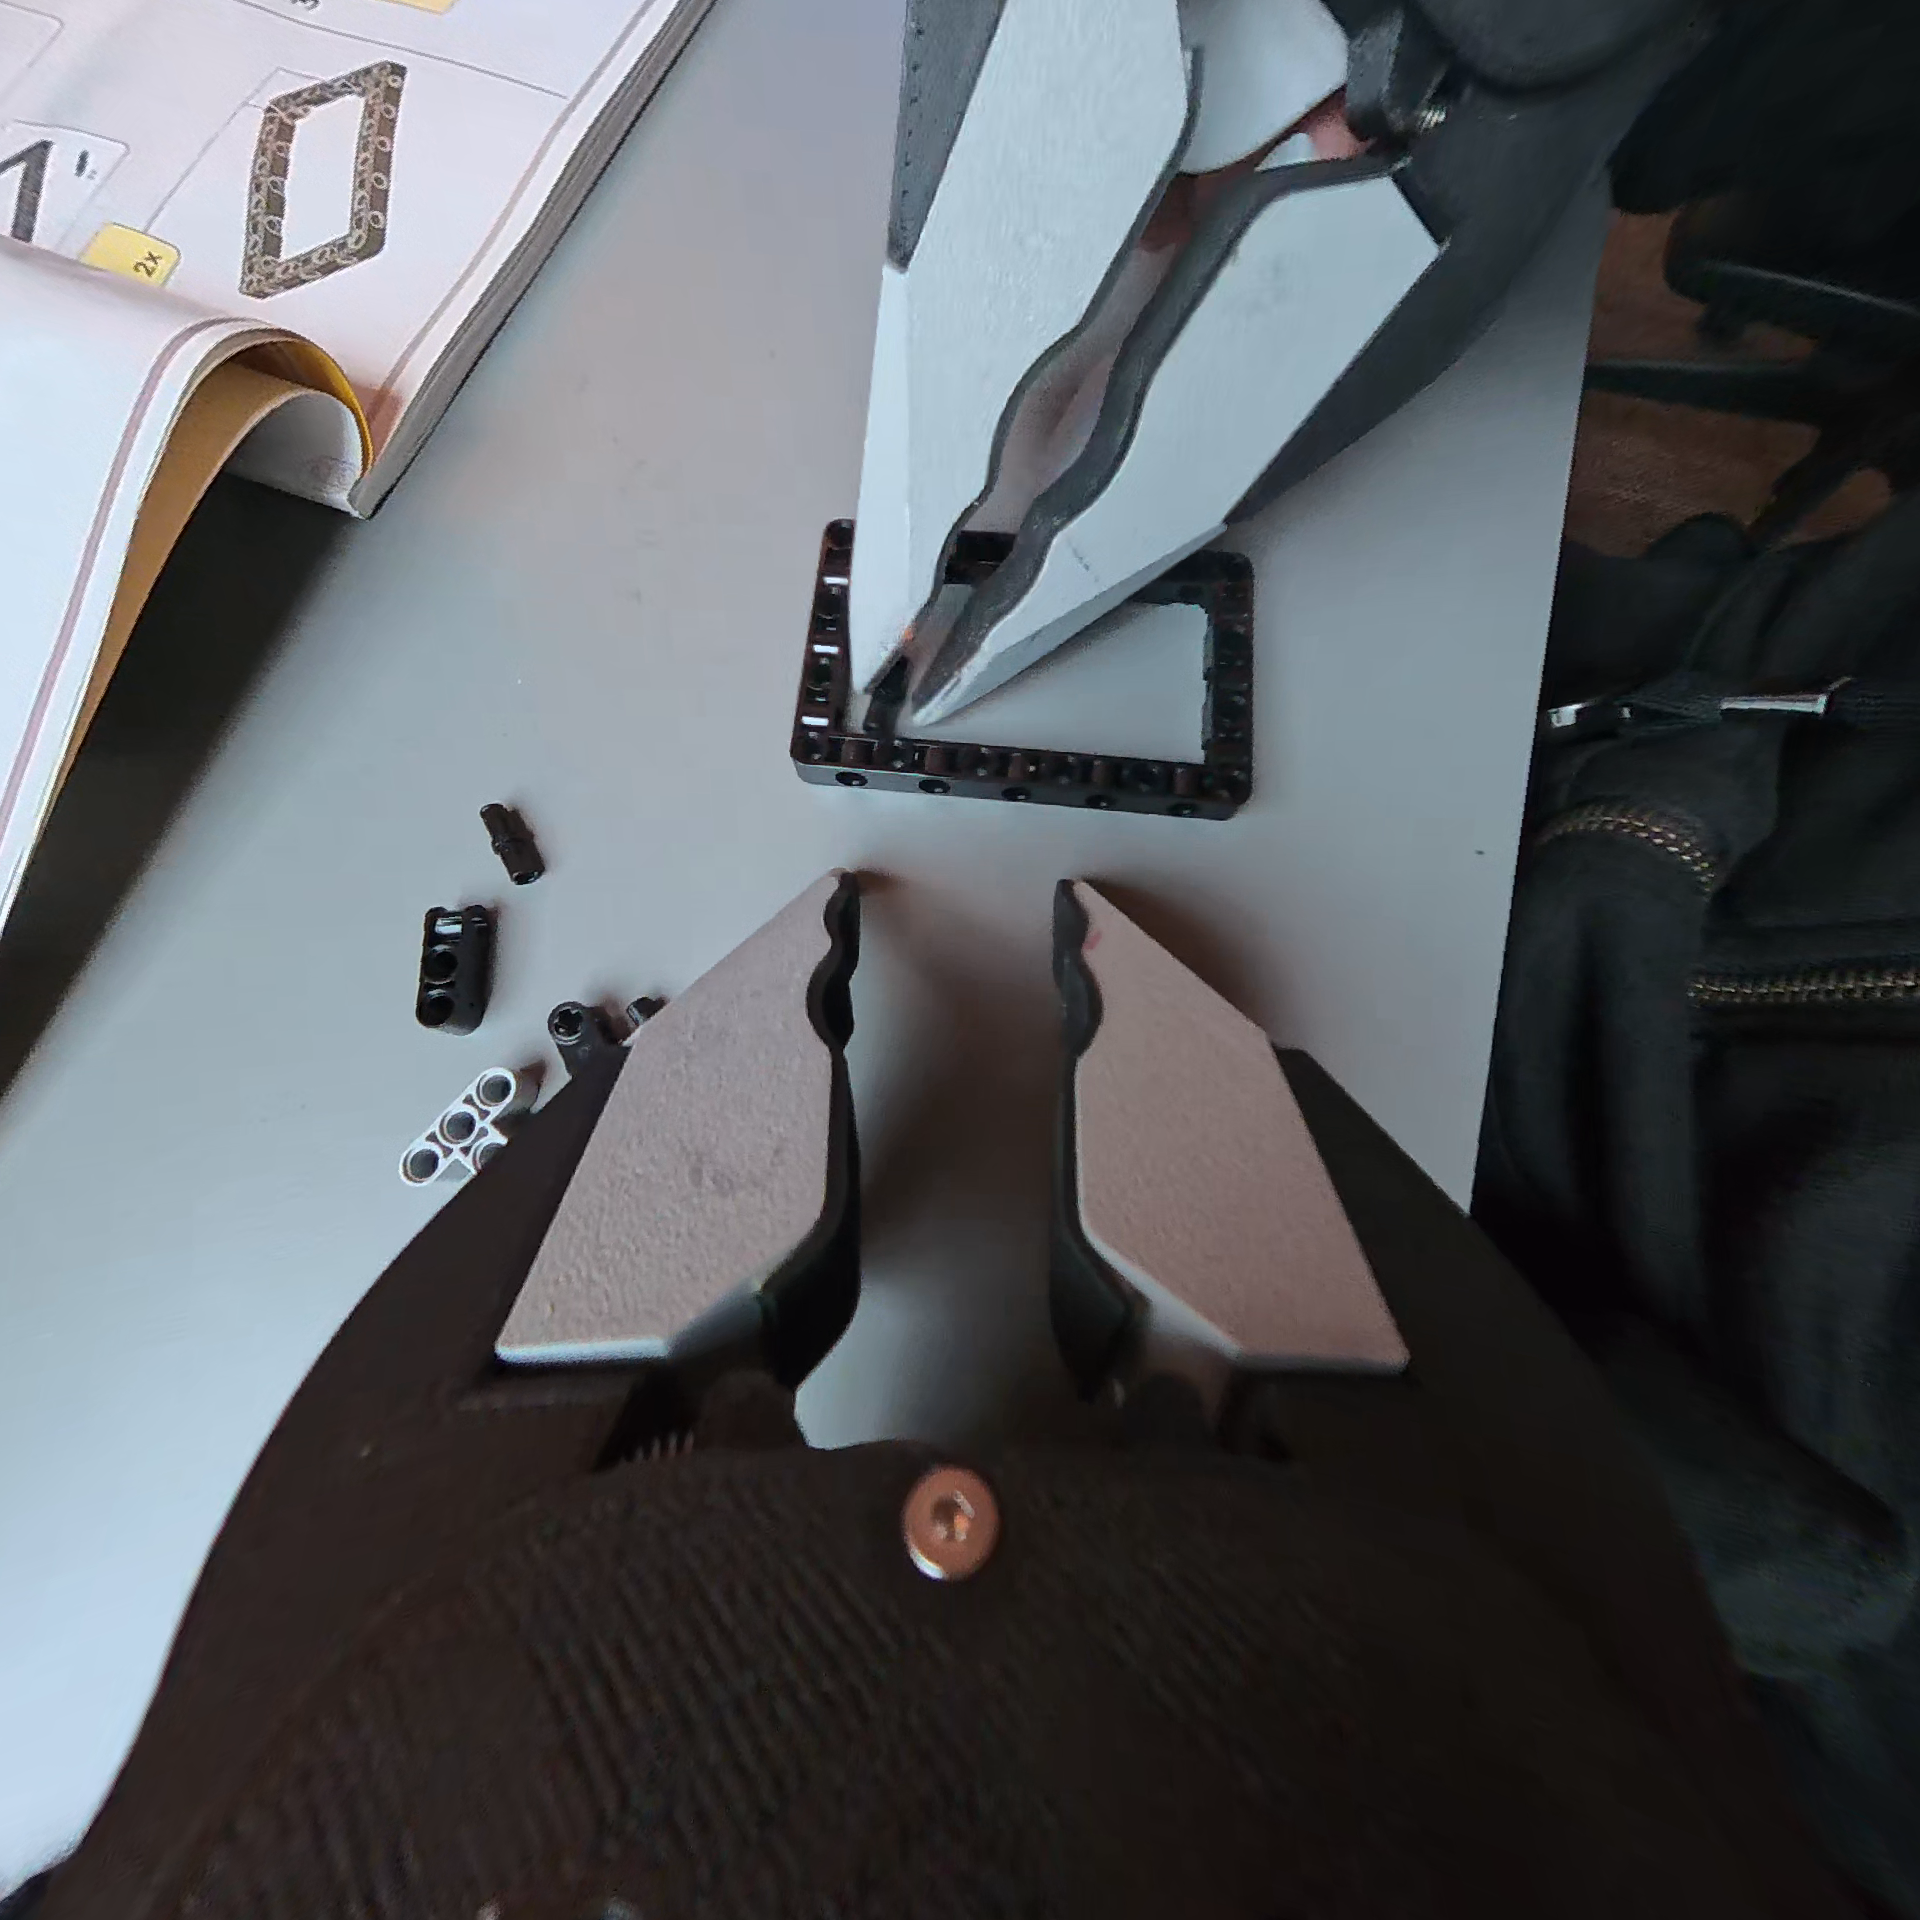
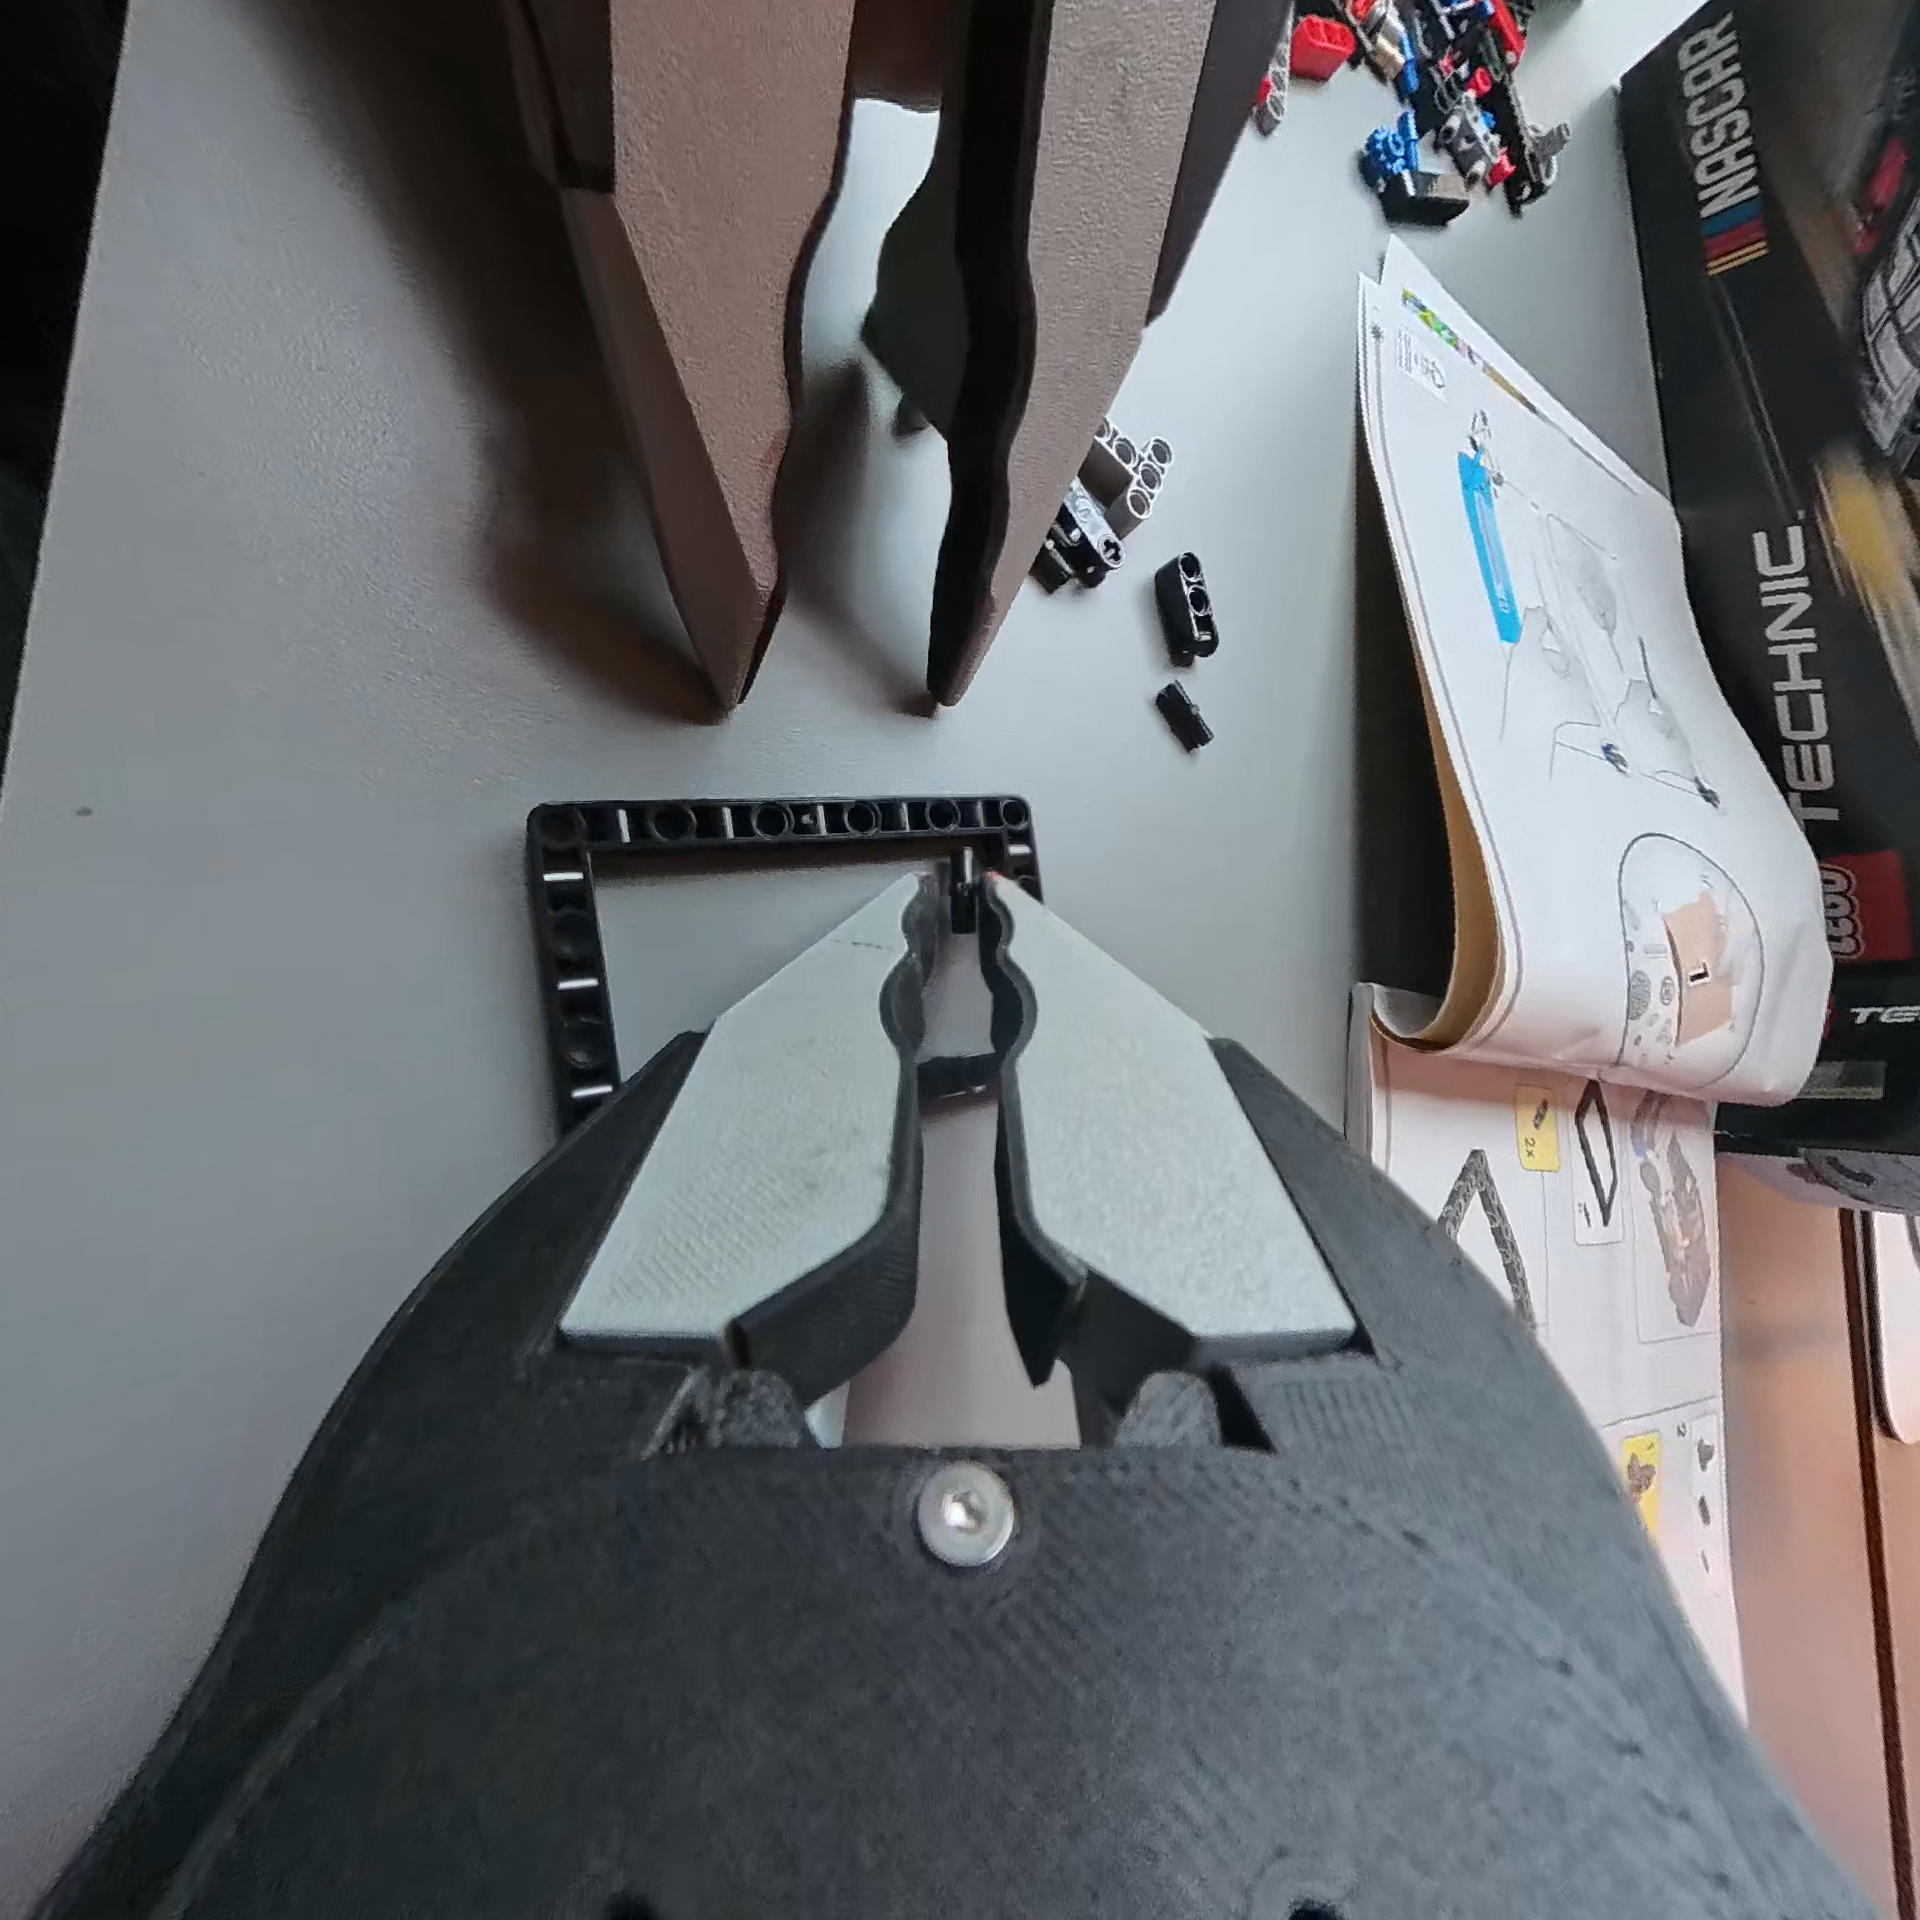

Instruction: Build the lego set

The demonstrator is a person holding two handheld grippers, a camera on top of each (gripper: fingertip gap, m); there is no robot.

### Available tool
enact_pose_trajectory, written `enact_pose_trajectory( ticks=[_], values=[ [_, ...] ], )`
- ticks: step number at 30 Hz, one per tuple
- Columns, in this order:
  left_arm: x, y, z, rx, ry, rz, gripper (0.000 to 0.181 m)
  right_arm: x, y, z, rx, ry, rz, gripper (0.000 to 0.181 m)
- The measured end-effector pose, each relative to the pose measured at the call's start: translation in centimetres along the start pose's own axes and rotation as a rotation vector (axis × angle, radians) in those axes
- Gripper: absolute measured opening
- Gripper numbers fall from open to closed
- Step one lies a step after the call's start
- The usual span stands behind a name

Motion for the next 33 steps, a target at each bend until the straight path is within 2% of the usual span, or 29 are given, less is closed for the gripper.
enact_pose_trajectory(
  ticks=[9,16,22,26,33],
  values=[
    [0.00,0.00,0.00,0.009,0.002,-0.001,0.037,-0.02,-0.02,-0.25,-0.034,-0.038,-0.032,0.012],
    [0.00,-0.01,-0.07,0.022,-0.001,-0.001,0.039,0.06,-0.15,-0.35,-0.022,-0.038,-0.030,0.010],
    [0.01,-0.01,-0.07,0.026,-0.001,-0.002,0.040,0.06,0.07,-0.47,-0.087,-0.095,-0.089,0.028],
    [0.00,0.00,-0.05,0.029,0.002,-0.002,0.040,0.14,0.03,-0.42,-0.111,-0.109,-0.103,0.024],
    [0.01,0.02,0.01,0.041,0.012,-0.004,0.040,0.51,0.18,-0.85,-0.183,-0.186,-0.128,0.038]
  ],
)
Point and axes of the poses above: each gripper's, where its closed fingertips meet, y back along the fingers, x out of its underside, z = x × y across the jaws, the point moved 8 cm from there along y, back along the fingers, and after that the axes turned 3 degrees about -x, right-handed, at the moved point
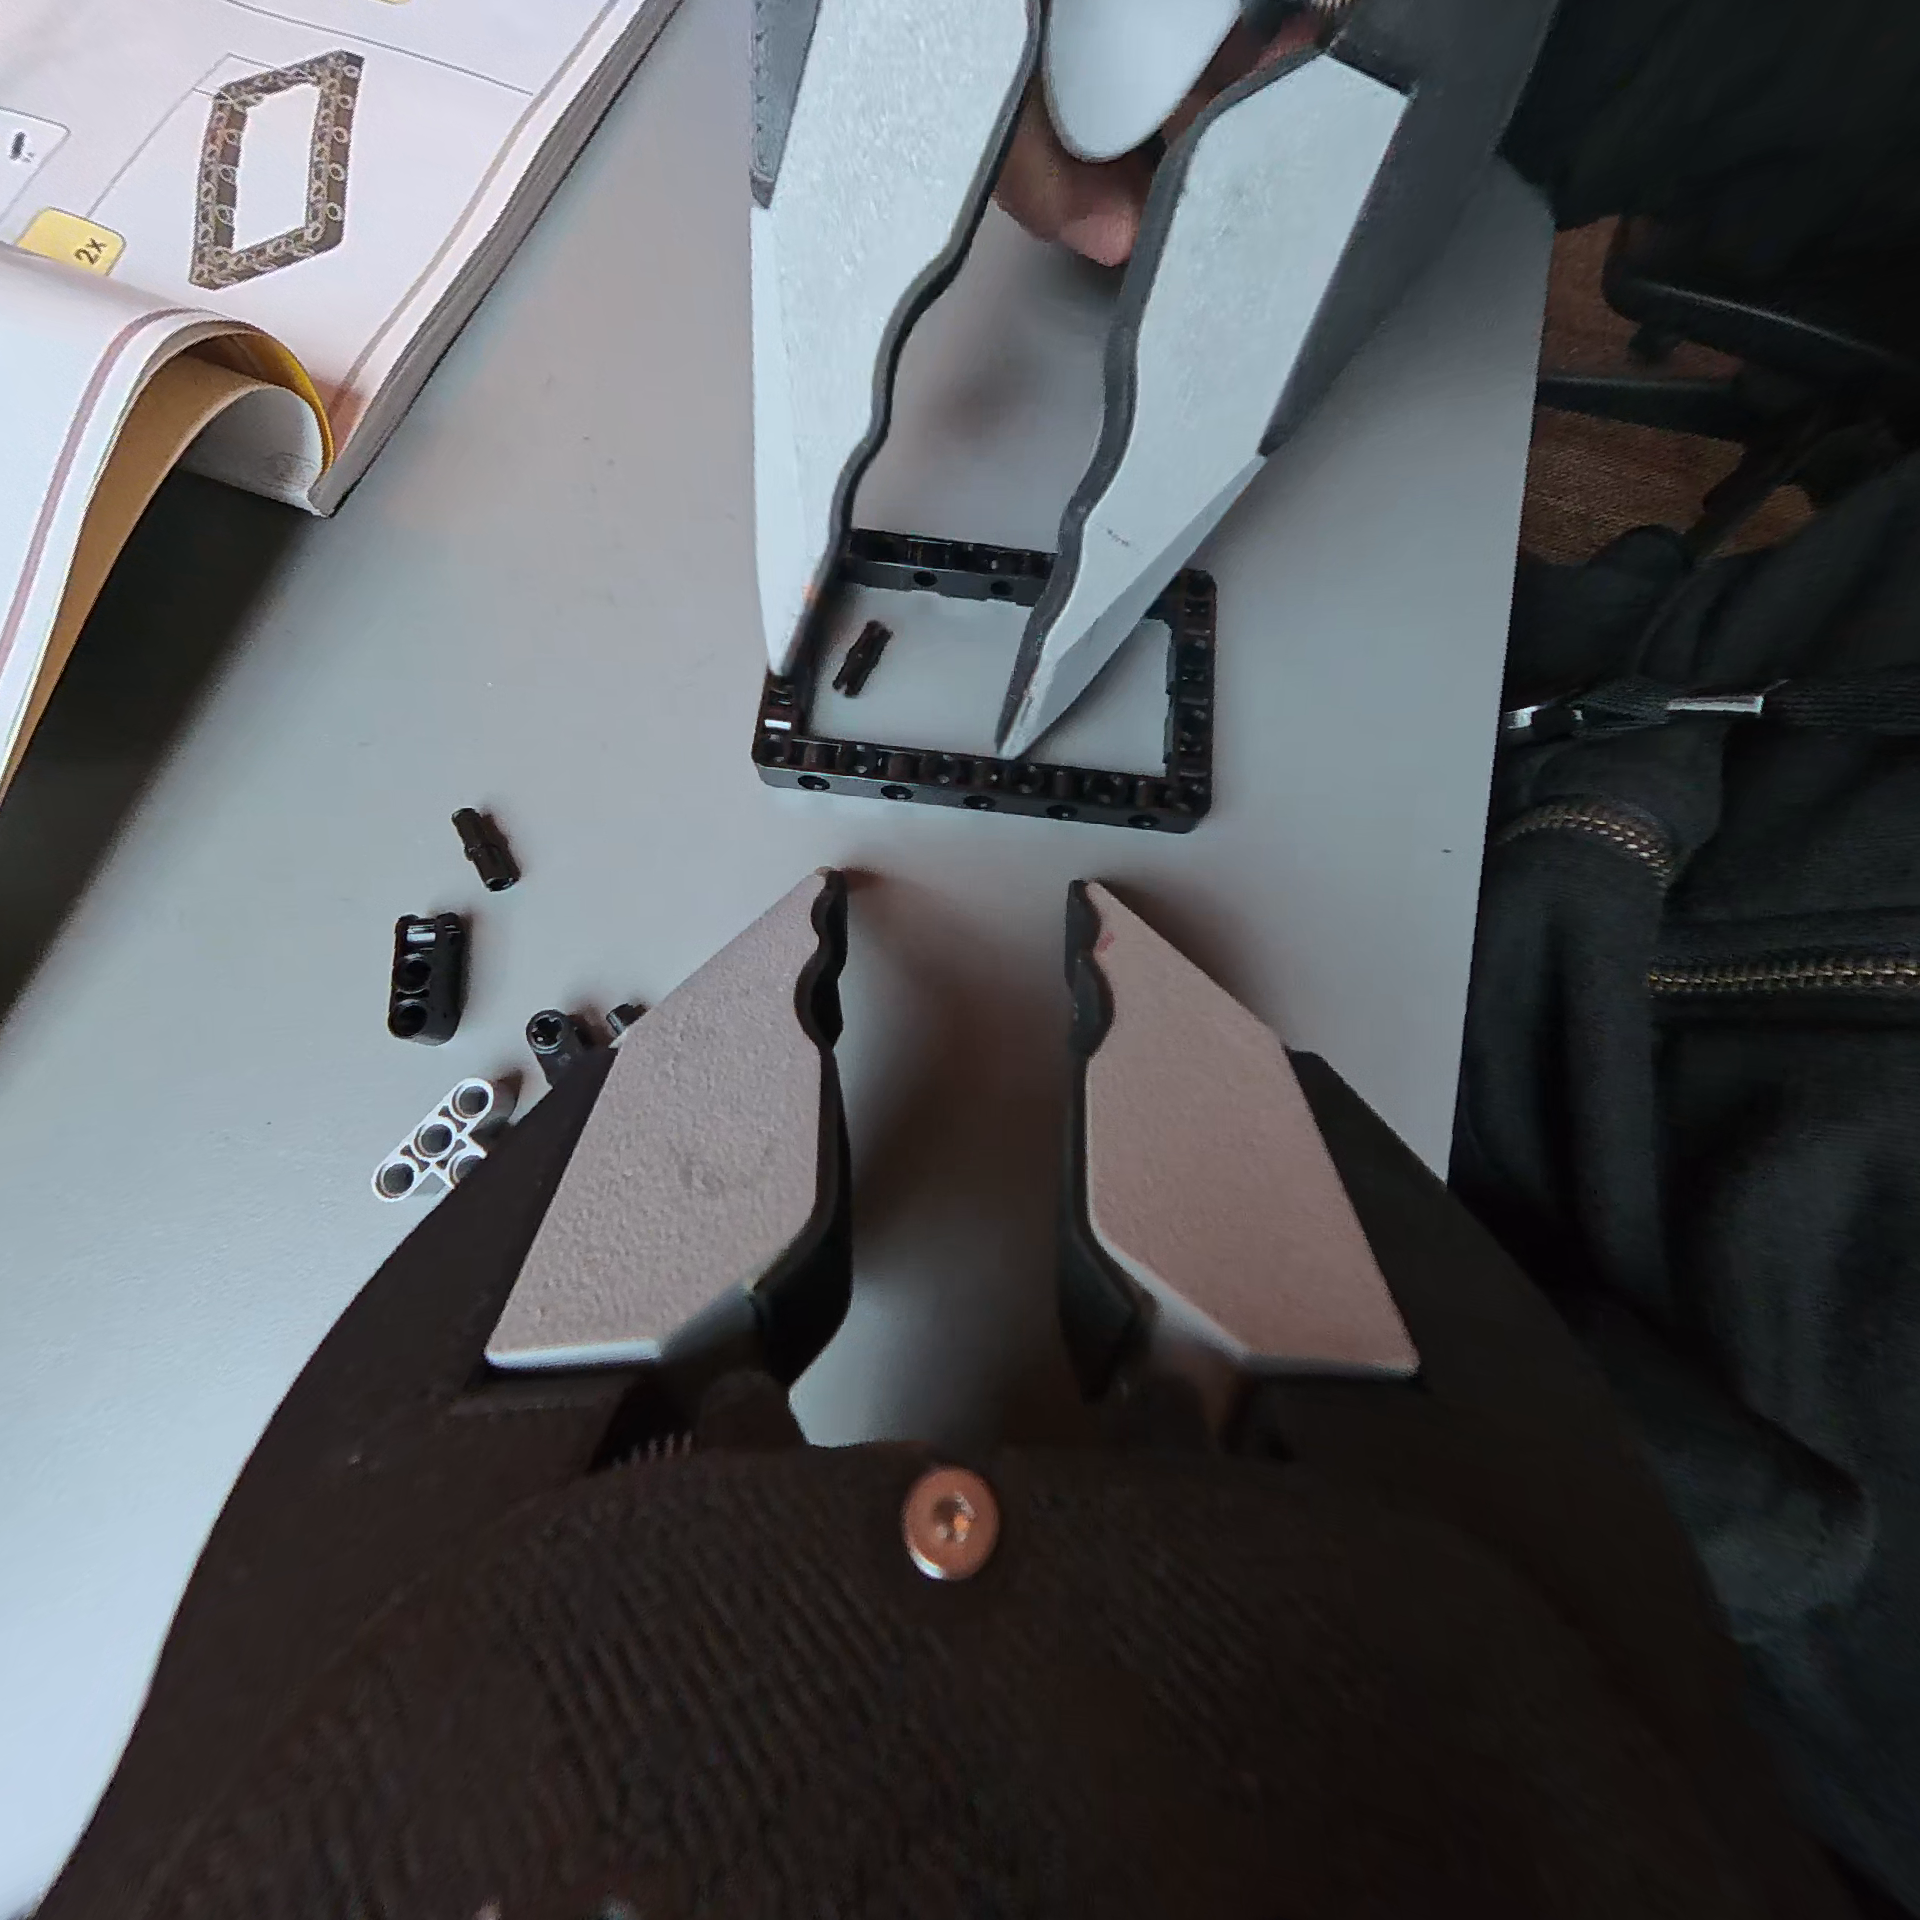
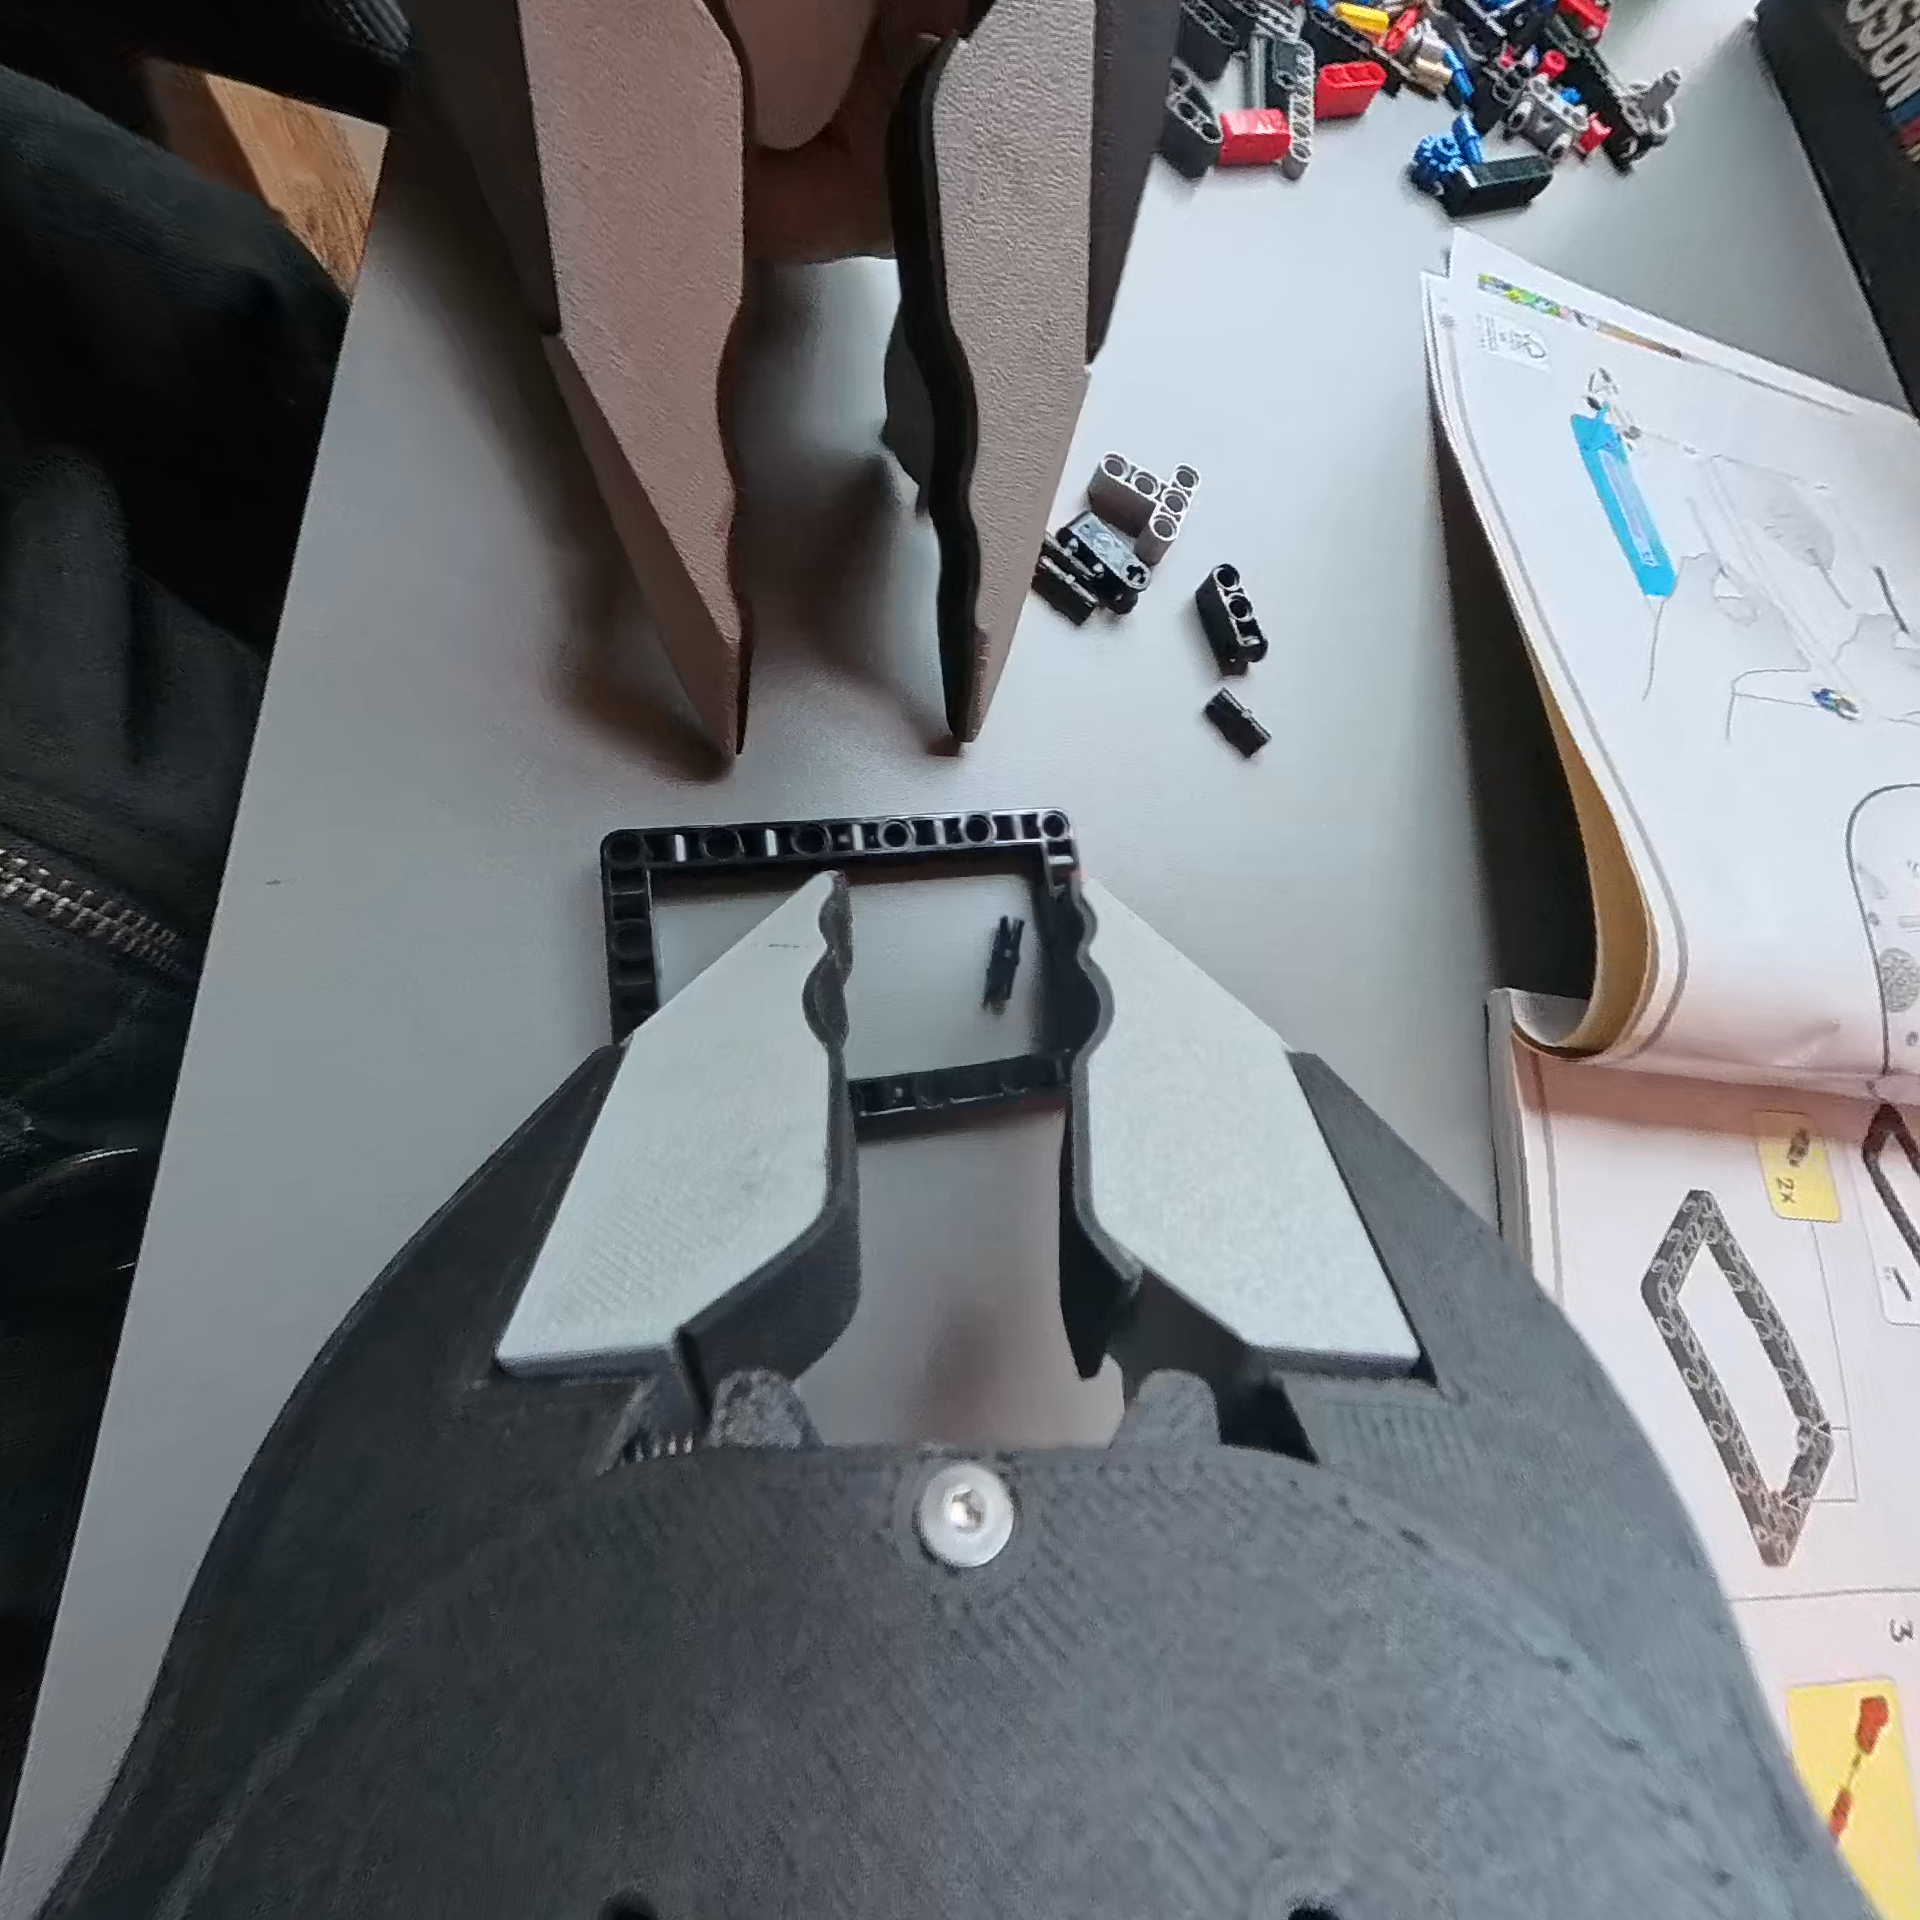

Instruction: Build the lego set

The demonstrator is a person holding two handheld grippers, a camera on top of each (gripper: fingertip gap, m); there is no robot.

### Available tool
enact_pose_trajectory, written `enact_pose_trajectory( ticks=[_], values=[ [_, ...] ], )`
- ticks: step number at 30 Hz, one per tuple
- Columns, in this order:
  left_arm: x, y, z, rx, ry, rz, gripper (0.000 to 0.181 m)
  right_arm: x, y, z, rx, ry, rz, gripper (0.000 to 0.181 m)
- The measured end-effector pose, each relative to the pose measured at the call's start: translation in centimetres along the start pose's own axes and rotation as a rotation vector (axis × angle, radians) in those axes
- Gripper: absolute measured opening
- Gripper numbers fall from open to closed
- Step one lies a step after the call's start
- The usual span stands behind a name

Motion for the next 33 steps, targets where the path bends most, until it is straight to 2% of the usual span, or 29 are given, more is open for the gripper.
enact_pose_trajectory(
  ticks=[5,11,18,19,28,33],
  values=[
    [0.0,0.0,0.0,-0.001,-0.001,0.000,0.041,-0.2,1.2,-0.4,0.041,-0.015,-0.021,0.027],
    [0.0,0.0,0.0,-0.001,0.000,0.000,0.041,-0.1,2.3,-0.7,0.092,-0.046,0.092,0.005],
    [0.0,0.0,0.0,-0.003,-0.003,0.000,0.041,0.1,0.8,-0.5,0.102,0.013,0.237,0.006],
    [0.0,0.0,0.0,-0.004,-0.004,0.000,0.041,0.2,0.6,-0.5,0.096,0.017,0.249,0.001],
    [0.0,0.0,0.1,0.010,0.009,-0.002,0.040,-0.4,0.3,-0.7,0.066,0.018,0.201,0.002],
    [0.0,0.0,0.1,0.009,0.007,-0.001,0.040,-0.2,0.1,-1.0,0.056,0.007,0.225,0.000]
  ],
)
Point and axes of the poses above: each gripper's, where its closed fingertips meet, y back along the fingers, x out of its underside, z = x × y across the jaws, the point moved 8 cm from there along y, back along the fingers, and after that the axes turned 3 degrees about -x, right-handed, at the moved point
